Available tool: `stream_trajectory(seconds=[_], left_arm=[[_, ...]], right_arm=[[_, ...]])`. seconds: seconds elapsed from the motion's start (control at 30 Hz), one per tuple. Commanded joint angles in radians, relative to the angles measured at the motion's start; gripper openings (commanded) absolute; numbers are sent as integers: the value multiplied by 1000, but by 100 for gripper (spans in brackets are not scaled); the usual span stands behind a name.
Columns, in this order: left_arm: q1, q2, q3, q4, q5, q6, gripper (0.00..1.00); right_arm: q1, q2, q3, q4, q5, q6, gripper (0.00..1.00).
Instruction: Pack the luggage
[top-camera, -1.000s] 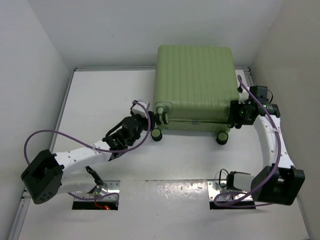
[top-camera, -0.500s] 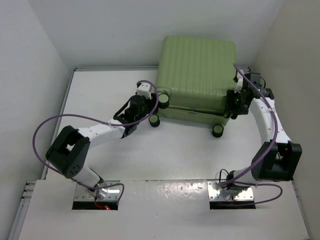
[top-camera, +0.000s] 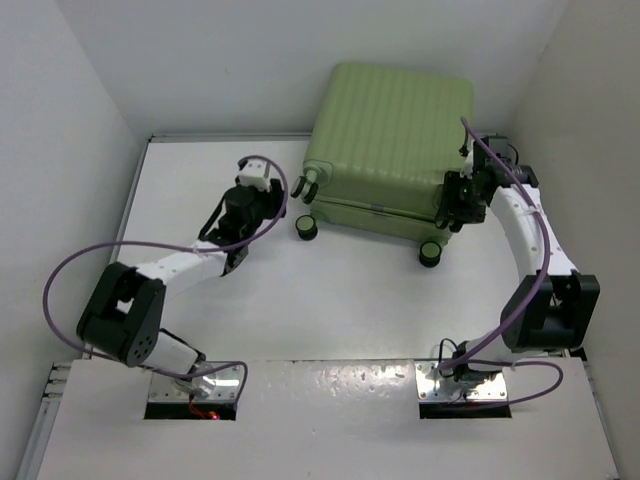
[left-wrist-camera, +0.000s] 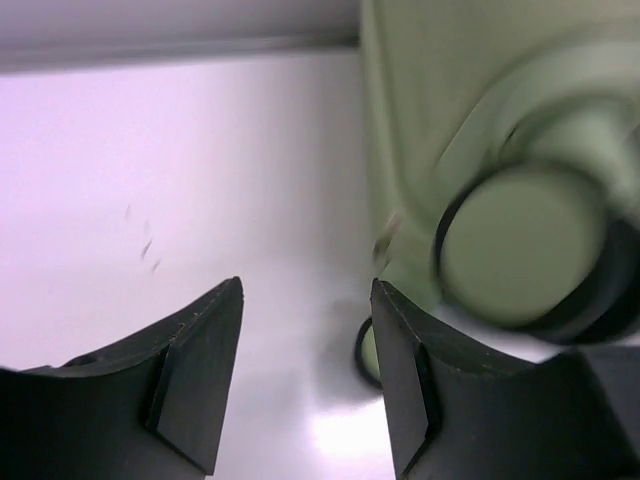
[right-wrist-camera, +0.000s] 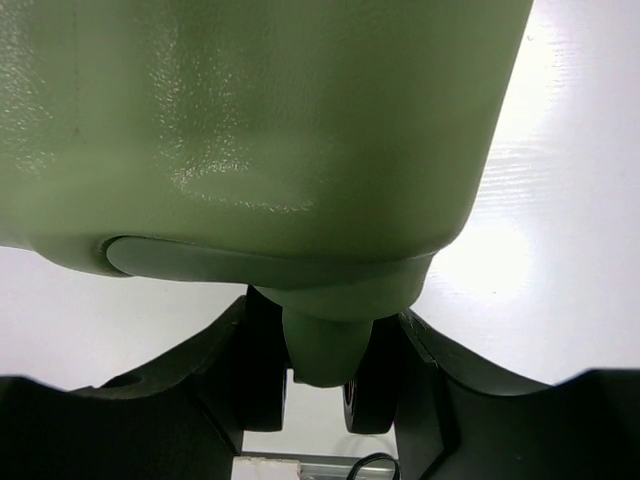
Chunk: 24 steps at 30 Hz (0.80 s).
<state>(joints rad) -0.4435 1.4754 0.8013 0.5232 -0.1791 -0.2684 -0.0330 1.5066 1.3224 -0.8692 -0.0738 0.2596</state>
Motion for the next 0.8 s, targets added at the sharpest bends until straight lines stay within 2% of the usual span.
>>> stream_trajectory(seconds=[0.0, 0.1, 0.2, 0.5, 0.57, 0.7, 0.77], left_arm=[[25, -55, -114, 84, 79, 46, 59], [11, -41, -194, 187, 99, 81, 59], [2, 20, -194, 231, 125, 81, 58], [43, 207, -80, 346, 321, 32, 51], [57, 246, -68, 368, 363, 23, 56], [103, 290, -44, 419, 484, 1, 75], [118, 302, -44, 457, 539, 1, 76]], right_arm=[[62, -26, 28, 119, -165, -16, 0], [61, -26, 28, 121, -169, -11, 0], [59, -13, 26, 116, -170, -11, 0], [62, -43, -3, 108, -130, -43, 0], [53, -46, -3, 102, -129, -43, 0], [35, -49, -9, 93, -129, -57, 0], [38, -52, -11, 90, -127, -63, 0]])
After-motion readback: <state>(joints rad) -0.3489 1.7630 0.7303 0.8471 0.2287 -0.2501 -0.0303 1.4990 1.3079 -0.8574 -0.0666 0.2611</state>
